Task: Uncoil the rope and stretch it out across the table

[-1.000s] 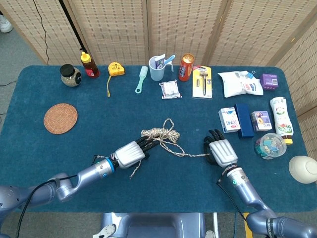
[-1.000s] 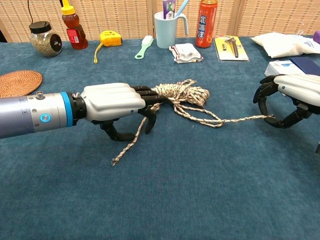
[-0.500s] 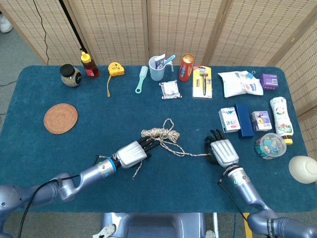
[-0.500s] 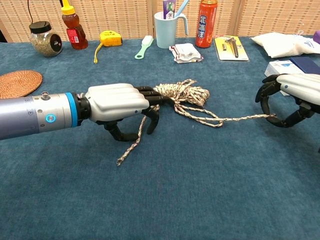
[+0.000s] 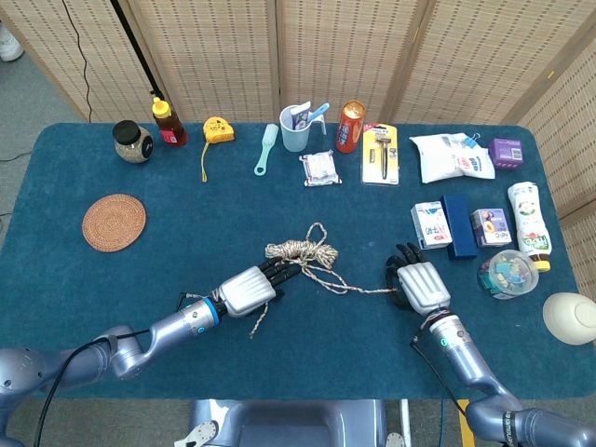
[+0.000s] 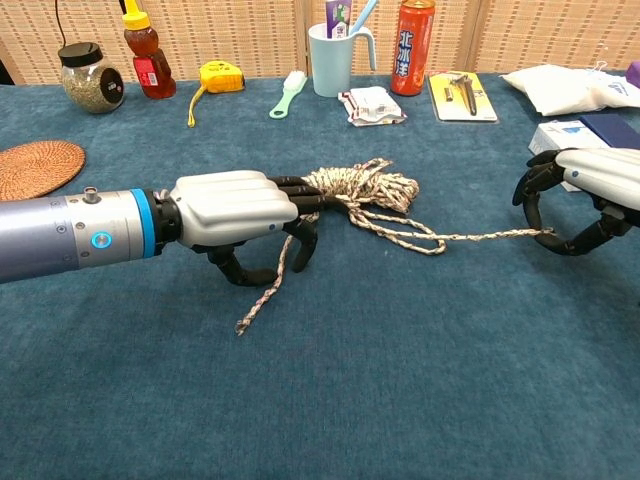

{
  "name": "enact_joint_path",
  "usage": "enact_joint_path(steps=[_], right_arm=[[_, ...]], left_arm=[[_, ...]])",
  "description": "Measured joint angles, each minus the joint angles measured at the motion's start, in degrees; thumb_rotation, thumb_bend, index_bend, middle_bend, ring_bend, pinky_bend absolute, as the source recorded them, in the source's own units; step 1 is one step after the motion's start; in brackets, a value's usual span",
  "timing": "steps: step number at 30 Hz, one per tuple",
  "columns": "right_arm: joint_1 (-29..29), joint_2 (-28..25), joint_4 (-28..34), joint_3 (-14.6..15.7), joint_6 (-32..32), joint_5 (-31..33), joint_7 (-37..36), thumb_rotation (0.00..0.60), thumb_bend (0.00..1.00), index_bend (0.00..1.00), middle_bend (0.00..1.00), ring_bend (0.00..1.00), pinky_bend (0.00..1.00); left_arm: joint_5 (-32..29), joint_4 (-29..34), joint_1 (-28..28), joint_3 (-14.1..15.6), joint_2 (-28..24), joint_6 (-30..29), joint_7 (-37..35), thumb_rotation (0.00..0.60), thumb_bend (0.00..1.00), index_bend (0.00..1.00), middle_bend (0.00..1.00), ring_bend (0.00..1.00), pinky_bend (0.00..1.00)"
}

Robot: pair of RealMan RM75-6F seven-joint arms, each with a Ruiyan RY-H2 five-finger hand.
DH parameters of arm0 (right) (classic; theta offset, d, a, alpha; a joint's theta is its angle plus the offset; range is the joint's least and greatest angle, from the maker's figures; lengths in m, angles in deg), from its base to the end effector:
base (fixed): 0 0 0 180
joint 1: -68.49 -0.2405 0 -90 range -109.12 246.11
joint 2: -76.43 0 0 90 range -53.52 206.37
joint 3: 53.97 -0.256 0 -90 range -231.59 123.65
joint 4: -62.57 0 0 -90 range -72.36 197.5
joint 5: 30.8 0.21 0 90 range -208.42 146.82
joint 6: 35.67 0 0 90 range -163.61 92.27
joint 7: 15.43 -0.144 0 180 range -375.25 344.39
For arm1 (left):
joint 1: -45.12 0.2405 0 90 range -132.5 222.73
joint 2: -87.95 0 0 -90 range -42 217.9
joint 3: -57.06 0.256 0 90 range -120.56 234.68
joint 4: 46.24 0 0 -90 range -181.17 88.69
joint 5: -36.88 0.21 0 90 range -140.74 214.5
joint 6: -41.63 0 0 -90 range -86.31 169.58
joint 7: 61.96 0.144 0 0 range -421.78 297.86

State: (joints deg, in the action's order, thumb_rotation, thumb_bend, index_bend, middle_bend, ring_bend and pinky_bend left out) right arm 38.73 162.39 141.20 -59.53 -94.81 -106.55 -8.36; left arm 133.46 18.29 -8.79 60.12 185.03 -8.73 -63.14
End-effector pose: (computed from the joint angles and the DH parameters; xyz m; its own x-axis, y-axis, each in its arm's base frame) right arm -0.2396 -0.3047 0.0058 0.4128 -0.2710 0.8696 -0.8995 -0.2713 0.3425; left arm -0.1213 0.3280 -0.0870 0.7172 0.1551 0.6793 0.4588 -0.8389 -0.2928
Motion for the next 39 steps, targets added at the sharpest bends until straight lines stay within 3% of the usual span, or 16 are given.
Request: enact_joint_path(steps=[39], right_arm=[[0.22, -0.30, 0.83, -0.19, -0.53, -0.04, 0.77, 0.600, 0.52, 0.64, 0.30, 0.10, 0.00]], left_arm=[[-1.01, 0.46, 0.62, -0.01, -0.67, -1.56, 0.42, 0.600, 0.42, 0.63, 0.09, 0.00, 0.00]])
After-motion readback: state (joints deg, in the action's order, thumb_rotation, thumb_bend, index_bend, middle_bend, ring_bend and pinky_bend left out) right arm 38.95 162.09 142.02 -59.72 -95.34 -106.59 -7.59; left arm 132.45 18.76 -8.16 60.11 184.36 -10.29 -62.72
